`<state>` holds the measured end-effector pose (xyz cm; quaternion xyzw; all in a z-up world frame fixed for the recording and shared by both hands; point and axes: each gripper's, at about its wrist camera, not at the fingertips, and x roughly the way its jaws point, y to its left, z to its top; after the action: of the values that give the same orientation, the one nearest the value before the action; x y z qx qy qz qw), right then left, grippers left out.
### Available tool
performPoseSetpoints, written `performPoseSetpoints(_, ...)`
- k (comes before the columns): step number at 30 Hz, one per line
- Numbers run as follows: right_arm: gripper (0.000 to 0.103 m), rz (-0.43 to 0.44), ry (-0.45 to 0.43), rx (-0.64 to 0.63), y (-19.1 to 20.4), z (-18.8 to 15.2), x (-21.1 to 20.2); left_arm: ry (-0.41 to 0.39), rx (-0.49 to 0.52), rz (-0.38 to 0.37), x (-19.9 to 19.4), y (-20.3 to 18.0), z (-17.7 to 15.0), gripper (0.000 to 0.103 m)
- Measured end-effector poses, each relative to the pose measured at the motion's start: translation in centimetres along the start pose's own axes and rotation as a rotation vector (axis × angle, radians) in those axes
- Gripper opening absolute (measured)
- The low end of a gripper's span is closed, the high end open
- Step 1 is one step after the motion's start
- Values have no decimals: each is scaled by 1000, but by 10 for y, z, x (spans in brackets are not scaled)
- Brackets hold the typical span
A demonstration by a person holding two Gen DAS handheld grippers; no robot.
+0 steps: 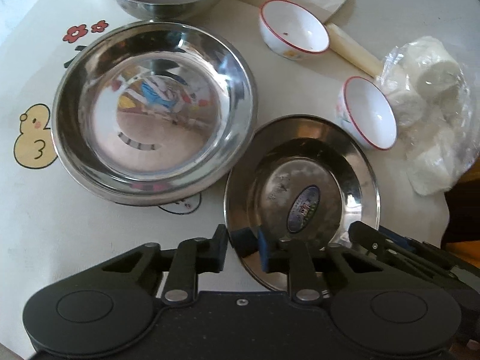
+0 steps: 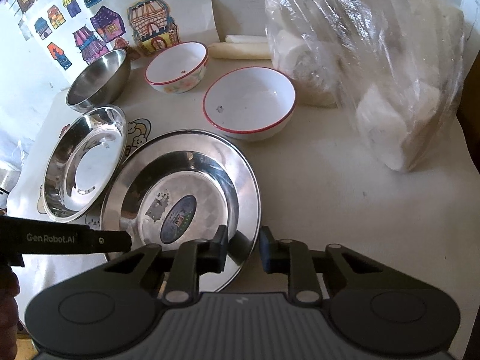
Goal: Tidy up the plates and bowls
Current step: 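Close the left gripper on the plate rim while the right gripper closes beside it, then lift the flat plate with both grippers and carry it onto the stacked bowls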
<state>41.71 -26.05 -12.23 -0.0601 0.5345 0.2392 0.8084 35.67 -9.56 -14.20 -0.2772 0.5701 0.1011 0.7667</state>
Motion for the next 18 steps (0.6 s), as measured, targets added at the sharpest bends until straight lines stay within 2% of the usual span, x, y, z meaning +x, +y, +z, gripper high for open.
performPoseSetpoints(18, 25, -25, -22, 94, 6, -41, -32, 20, 175, -32, -16, -2, -13, 22)
